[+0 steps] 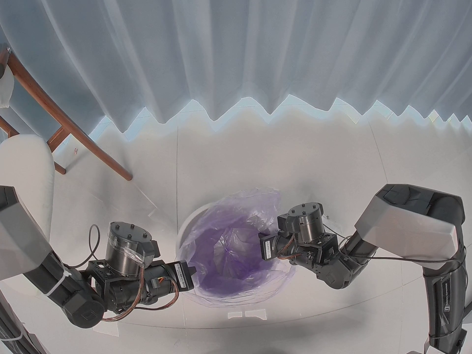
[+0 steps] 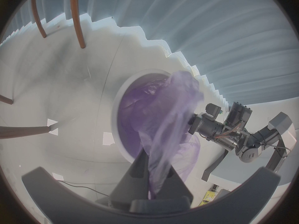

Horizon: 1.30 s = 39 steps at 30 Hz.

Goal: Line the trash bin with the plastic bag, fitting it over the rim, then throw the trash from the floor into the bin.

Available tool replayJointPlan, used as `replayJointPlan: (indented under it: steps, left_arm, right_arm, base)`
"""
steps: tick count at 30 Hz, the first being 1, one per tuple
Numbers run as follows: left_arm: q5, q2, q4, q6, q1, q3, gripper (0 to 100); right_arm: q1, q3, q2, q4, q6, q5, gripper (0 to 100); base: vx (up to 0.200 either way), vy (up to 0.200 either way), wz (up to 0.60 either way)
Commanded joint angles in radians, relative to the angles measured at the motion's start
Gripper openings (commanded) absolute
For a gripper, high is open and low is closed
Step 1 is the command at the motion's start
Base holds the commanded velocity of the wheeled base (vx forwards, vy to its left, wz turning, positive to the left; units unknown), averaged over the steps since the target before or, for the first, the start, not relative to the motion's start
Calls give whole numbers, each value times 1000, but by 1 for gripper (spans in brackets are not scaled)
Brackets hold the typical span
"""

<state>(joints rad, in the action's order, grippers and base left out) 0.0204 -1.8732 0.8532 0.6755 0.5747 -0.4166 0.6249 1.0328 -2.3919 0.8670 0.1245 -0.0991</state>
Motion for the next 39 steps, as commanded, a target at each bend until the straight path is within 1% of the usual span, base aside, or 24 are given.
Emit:
replayJointPlan:
  steps: [1,4,8,9,10,11,15,16,21,26,29,32,33,36,39]
  left_arm:
    - [0,2,3,1,2,-2,0]
    - [0,6,20,1,-4,-4,0]
    - [0,45,96,7,-27,-8,0]
    - [4,78,116,9,-45,-10,0]
    - [6,86,118,9,-49,-10,0]
    - [7,109,115,10,-50,-14,0]
    - [10,146,112,12,-47,-14,0]
    - [10,154,112,12,-41,-14,0]
    - [3,164,113,12,-38,-14,0]
    - [1,160,113,7,-41,-14,0]
    - [1,155,115,6,-36,-7,0]
    - [0,155,115,4,-29,-4,0]
    - [0,155,119,4,-36,-8,0]
    - [1,155,119,2,-38,-2,0]
    - [1,154,124,4,-35,-2,0]
  right_arm:
    - [7,-22,37,0,0,-4,0]
    - [10,-68,74,-5,1,-4,0]
    - [10,-163,168,-8,24,-4,0]
    - [10,-209,227,-10,46,-2,0]
    - [10,-221,240,-11,50,-2,0]
    - [9,-257,283,-20,72,-1,0]
    - [9,-300,349,-28,141,3,0]
    - [9,-326,376,-17,173,4,0]
    - [9,-401,458,-11,218,24,0]
    - [10,-390,510,-3,284,35,0]
    - [7,-387,537,-6,291,45,0]
    - [4,-390,568,-10,319,49,0]
    - [4,-396,577,-11,337,55,0]
    - [4,-413,602,-17,363,104,0]
    - [4,-421,606,-16,365,111,0]
  base:
    - [0,0,0]
    - [0,0,0]
    - [0,0,0]
    - [0,0,0]
    - [0,0,0]
    - [0,0,0]
    - [0,0,0]
    - [0,0,0]
    - [0,0,0]
    - [0,0,0]
    - [0,0,0]
    - [0,0,0]
    - [0,0,0]
    - [0,0,0]
    - [0,0,0]
